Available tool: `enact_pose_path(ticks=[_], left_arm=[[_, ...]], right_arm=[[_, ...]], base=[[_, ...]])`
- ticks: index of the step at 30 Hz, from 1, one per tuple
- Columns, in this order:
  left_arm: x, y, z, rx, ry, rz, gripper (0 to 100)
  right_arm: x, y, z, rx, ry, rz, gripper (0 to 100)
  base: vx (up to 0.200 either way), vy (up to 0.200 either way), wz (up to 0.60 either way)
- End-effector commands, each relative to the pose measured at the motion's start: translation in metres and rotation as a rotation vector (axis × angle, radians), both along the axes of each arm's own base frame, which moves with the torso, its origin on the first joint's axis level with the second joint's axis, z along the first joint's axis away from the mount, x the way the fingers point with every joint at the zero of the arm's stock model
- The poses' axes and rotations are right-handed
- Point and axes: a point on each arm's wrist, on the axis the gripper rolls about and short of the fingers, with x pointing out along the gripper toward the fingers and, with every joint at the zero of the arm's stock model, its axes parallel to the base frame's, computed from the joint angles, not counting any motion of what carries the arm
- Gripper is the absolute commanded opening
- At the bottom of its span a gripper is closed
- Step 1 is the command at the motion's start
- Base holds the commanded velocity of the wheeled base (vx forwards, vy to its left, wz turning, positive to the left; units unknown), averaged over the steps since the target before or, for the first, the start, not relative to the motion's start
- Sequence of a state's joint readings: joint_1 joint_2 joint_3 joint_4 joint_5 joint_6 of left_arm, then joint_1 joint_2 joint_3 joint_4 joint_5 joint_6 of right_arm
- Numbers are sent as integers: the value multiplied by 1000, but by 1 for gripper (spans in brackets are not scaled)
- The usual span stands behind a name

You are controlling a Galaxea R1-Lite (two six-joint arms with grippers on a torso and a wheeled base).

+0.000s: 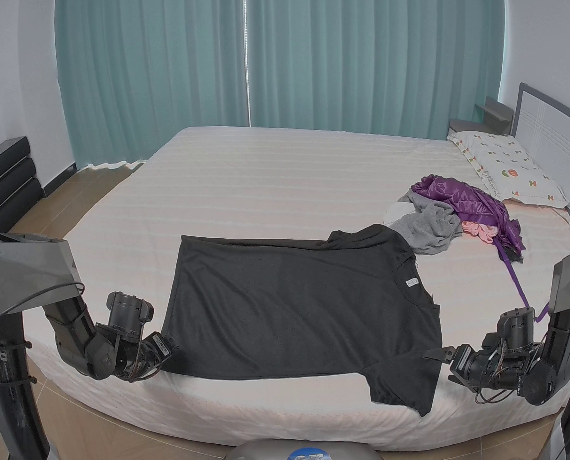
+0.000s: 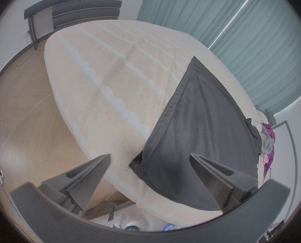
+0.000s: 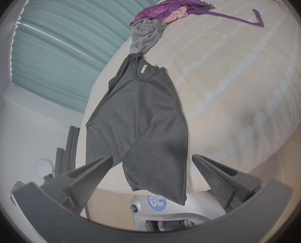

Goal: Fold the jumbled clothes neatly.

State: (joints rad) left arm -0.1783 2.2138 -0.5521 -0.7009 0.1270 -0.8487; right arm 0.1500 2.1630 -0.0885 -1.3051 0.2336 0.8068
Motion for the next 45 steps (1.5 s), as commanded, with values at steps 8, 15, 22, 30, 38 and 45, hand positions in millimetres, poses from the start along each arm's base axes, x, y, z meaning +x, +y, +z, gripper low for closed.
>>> enact_pose_path(ticks=[8,15,22,30,38,45], left_arm=[[2,2,-12,25,20,35,0],[-5,13,-9,30,23,60,0],[-5,11,-8,25,19,58,0],[-5,10,-8,22,19,57,0],[-5,10,-7,20,18,57,0],[-5,10,-7,20,18,55,0]], right_arm=[[2,0,-7,-16,20,-11,100],[12,4,-17,-78,13,-35,100],[29,11,-34,-134,6,-55,100],[39,13,-42,-168,-4,-69,100],[54,12,-40,-158,-51,-86,0],[71,5,-34,-146,-112,-123,0]], base=[[0,0,0],[0,0,0],[0,0,0],[0,0,0],[0,0,0],[0,0,0]])
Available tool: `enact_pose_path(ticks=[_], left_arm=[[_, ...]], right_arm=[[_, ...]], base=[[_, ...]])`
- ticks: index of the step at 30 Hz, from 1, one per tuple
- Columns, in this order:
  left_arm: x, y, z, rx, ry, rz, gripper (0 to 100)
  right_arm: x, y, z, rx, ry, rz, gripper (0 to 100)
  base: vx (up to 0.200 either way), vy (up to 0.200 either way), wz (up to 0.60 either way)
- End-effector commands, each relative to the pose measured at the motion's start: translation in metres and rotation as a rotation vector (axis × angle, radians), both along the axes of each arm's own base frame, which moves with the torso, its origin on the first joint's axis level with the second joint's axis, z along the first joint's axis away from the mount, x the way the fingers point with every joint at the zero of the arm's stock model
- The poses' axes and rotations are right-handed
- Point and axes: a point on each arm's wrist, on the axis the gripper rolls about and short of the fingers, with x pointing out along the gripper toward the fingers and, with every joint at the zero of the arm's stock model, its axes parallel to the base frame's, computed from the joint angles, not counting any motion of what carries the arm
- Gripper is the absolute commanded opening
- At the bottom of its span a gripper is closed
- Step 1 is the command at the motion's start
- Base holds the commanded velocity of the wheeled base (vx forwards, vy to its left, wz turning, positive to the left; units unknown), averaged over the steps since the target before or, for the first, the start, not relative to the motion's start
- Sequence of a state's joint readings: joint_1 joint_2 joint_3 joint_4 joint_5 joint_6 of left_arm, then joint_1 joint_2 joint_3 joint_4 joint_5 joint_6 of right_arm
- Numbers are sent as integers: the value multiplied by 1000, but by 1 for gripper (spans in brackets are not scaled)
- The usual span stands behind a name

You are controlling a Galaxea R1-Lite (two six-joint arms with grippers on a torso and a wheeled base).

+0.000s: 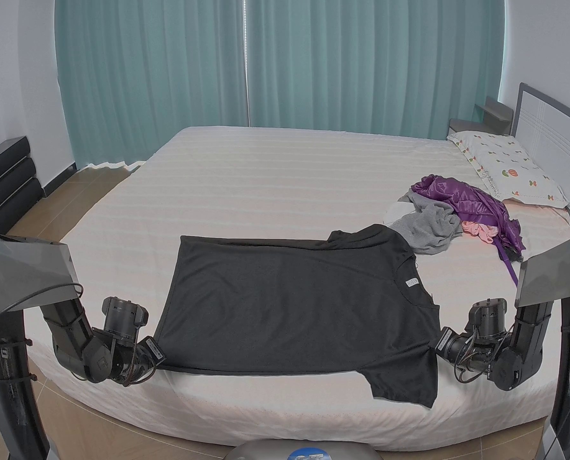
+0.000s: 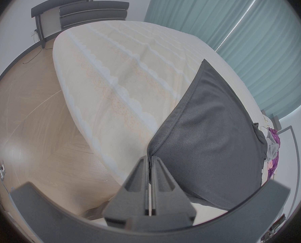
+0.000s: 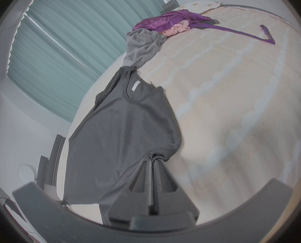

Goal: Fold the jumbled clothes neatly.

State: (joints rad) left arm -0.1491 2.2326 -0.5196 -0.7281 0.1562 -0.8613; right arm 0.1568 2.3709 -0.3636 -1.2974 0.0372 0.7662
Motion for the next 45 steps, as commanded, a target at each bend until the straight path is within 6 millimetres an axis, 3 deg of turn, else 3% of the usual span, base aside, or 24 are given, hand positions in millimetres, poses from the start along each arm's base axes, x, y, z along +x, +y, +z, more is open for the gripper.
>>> enact_pose_path(ticks=[1,10,11,17,22,28,31,43,44,45], left_arm=[[0,0,0,1,-2,1,0],[0,0,0,-2,-1,-1,0],[0,0,0,-2,-1,-1,0],[0,-2,0,-3,-1,-8,0],[0,-2,1,-3,-3,-8,0],[0,-2,4,-11,-12,-11,0],[-1,-2,4,-22,-8,-19,0],[-1,-2,4,-28,-7,-21,0],[-1,-2,4,-28,-7,-21,0],[-1,-2,4,-28,-7,-21,0]], right_arm=[[9,-2,4,6,-36,-11,0],[15,0,-1,-8,-49,21,0],[16,-1,0,-6,-51,19,100],[12,-2,10,4,-73,26,100],[-9,-6,19,39,-42,156,100],[-26,-5,-1,-17,51,259,100],[-28,-4,-10,-30,59,281,100],[-21,-2,-9,-22,18,278,100],[-21,-2,-9,-22,20,278,0],[-22,-2,-9,-23,18,277,0]], base=[[0,0,0],[0,0,0],[0,0,0],[0,0,0],[0,0,0],[0,0,0],[0,0,0],[0,0,0],[0,0,0],[0,0,0]])
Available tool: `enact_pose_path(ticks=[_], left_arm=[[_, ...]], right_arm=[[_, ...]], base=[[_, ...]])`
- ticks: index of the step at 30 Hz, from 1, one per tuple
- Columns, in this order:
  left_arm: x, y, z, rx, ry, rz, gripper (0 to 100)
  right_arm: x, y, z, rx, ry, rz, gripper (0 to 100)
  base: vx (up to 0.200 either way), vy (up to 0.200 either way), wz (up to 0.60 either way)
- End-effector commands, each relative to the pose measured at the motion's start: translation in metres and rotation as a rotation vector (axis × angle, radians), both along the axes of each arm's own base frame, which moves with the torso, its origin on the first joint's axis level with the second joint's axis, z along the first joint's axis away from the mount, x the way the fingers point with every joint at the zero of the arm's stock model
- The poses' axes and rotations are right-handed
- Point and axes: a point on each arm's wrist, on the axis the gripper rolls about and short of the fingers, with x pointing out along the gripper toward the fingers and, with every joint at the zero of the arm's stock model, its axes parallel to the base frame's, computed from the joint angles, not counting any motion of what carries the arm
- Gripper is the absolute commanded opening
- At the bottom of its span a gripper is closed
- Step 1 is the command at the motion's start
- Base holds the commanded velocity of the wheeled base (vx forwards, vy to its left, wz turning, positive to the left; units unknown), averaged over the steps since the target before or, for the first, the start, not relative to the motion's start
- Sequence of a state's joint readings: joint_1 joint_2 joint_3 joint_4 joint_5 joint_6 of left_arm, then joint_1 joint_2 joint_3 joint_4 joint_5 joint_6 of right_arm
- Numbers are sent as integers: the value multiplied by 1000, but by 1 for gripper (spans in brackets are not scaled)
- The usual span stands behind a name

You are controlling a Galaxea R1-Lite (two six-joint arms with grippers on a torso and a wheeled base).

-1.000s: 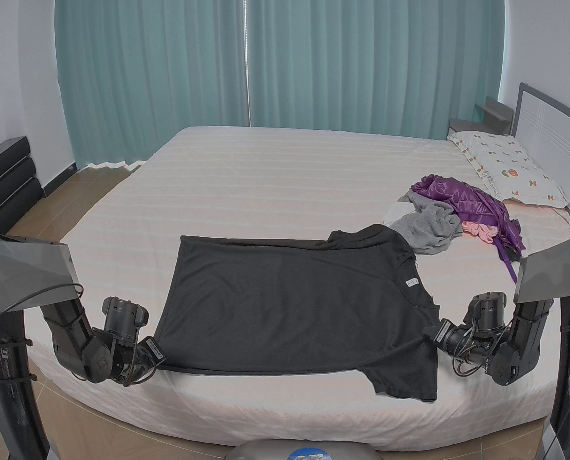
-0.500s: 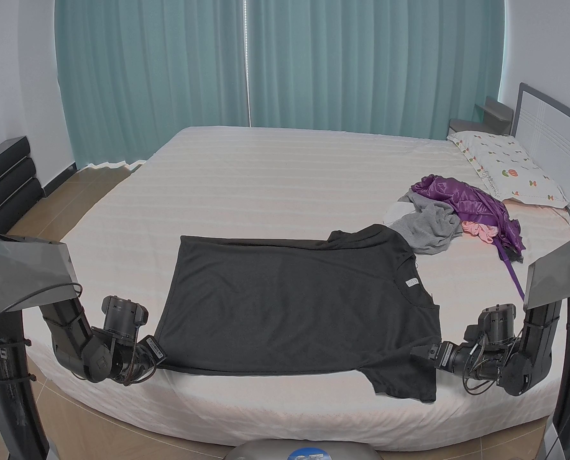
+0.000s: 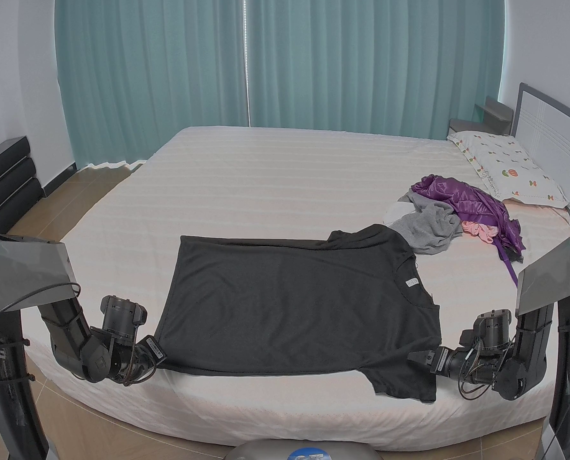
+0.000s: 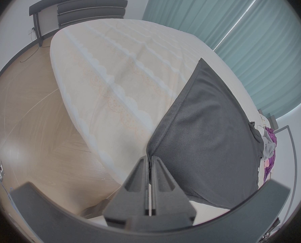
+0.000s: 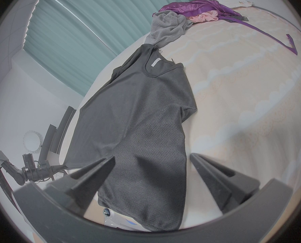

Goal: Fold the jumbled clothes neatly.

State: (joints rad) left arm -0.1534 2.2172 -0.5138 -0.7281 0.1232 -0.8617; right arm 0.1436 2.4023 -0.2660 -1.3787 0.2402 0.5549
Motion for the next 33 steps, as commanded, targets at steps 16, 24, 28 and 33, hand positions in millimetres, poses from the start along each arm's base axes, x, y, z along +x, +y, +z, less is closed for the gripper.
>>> enact_pose_path(ticks=[16,24,28,33], left_arm=[[1,0,0,-2,-3,3,0],[1,-1,-1,-1,-1,2,100],[0,0,1,-9,-3,-2,100],[-7,0,5,-93,15,-66,100]], right_arm=[[-17,-6,0,-22,42,-12,0],[-20,-12,-3,-20,39,-35,0],[-21,-12,-3,-16,42,-29,0],[-21,-12,-3,-10,45,-36,0]], base=[[0,0,0],[0,0,0],[0,0,0],[0,0,0]])
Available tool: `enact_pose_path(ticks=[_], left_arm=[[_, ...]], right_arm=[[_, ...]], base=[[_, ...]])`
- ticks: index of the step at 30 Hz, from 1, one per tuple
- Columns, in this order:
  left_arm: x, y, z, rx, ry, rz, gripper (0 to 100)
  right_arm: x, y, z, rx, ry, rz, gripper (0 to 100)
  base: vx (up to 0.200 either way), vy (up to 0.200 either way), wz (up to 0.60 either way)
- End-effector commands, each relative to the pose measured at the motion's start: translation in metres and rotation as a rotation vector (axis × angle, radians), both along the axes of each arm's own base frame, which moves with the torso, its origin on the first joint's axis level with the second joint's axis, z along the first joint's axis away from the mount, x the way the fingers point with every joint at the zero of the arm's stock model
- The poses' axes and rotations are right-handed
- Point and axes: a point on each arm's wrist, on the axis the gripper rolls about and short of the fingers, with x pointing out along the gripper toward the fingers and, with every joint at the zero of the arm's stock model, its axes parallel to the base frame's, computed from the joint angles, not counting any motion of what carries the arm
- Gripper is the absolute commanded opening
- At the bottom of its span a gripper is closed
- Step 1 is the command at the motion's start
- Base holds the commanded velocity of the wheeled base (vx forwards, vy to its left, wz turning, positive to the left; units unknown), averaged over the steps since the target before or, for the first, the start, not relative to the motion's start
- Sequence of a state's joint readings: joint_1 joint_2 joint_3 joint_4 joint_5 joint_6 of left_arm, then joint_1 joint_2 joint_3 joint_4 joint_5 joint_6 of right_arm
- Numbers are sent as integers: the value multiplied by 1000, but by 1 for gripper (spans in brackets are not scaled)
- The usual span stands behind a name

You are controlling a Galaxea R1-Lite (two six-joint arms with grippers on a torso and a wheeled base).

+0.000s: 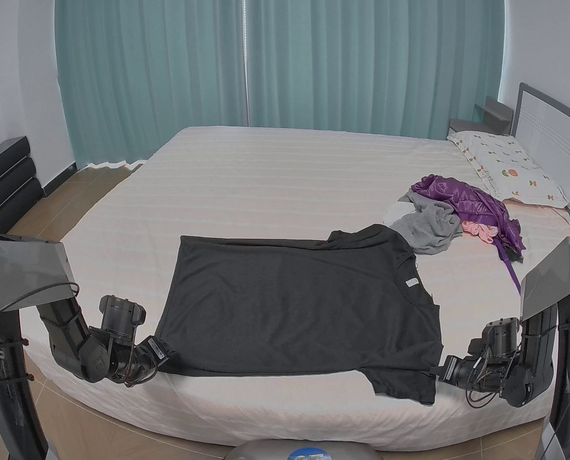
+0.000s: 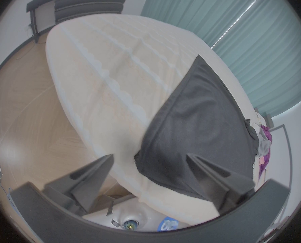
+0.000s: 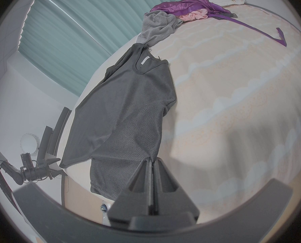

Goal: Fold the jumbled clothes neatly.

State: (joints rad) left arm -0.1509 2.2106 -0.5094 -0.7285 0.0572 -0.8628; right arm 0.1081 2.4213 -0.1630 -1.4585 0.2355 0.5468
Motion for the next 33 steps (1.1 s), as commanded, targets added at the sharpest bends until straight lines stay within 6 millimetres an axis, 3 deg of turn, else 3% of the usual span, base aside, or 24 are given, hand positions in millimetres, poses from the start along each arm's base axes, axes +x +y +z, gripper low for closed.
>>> enact_pose_path(ticks=[1,8,23,24,33], left_arm=[[-6,0,4,-45,7,-43,100],[-10,-2,0,-5,-59,-214,100],[-4,-3,-10,56,-59,-281,100],[-5,-2,-10,55,-57,-278,0],[-12,3,-10,52,-38,-258,0]], right_arm=[[0,0,-1,4,6,-2,0],[0,1,1,8,-1,3,0],[-5,0,4,11,-36,-1,0],[-5,0,4,12,-36,-2,0],[-9,-2,6,12,-31,-8,0]], base=[[0,0,0],[0,0,0],[0,0,0],[0,0,0],[0,0,0]])
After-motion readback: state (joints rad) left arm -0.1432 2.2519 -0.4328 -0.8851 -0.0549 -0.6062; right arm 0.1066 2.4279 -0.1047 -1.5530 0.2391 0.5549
